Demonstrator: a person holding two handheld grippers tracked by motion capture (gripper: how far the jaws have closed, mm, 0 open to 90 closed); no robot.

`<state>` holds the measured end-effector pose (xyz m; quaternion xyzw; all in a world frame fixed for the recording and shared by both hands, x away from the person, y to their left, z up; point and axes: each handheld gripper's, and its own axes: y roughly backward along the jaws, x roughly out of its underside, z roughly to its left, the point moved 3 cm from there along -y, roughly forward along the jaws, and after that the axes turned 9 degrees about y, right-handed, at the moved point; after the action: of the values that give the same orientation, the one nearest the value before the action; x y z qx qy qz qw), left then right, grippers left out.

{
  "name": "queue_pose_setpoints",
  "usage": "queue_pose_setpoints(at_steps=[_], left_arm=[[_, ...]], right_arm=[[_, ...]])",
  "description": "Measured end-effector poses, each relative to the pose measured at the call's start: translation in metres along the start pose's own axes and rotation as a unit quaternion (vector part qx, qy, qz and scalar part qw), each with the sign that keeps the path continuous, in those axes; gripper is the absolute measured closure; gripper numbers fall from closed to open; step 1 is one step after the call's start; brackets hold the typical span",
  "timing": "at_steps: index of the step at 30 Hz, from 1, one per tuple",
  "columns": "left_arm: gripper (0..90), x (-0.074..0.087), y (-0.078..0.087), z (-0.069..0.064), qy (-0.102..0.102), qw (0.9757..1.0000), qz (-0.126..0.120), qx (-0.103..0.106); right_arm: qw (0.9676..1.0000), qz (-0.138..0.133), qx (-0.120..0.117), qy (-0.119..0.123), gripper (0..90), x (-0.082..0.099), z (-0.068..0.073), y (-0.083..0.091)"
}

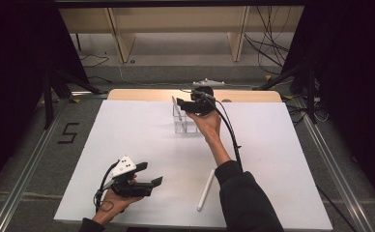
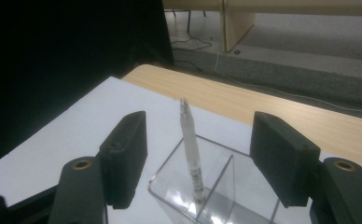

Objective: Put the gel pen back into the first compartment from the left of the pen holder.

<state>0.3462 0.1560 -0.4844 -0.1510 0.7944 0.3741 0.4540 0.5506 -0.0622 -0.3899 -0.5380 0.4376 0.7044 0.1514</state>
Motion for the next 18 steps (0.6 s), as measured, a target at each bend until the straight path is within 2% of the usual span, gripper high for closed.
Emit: queue_pose_setpoints(at_steps=[5, 11, 18], left_arm=[[17.6, 0.000, -0.001, -0.001, 0.000, 1.0000, 0.001, 0.000], [17.5, 0.001, -0.001, 0.000, 0.001, 1.0000, 0.001, -0.001], [17.5, 0.001, -0.001, -0.001, -0.003, 1.0000, 0.005, -0.002]], right_arm=[[1.0000, 0.001, -0.002, 0.000, 37.1, 0.003, -0.004, 0.012], [0.9999, 0.003, -0.007, 0.012, 36.4, 0.009, -0.006, 0.029], [0.9999, -0.002, -0.011, 0.011, 35.8, 0.020, -0.012, 0.052]])
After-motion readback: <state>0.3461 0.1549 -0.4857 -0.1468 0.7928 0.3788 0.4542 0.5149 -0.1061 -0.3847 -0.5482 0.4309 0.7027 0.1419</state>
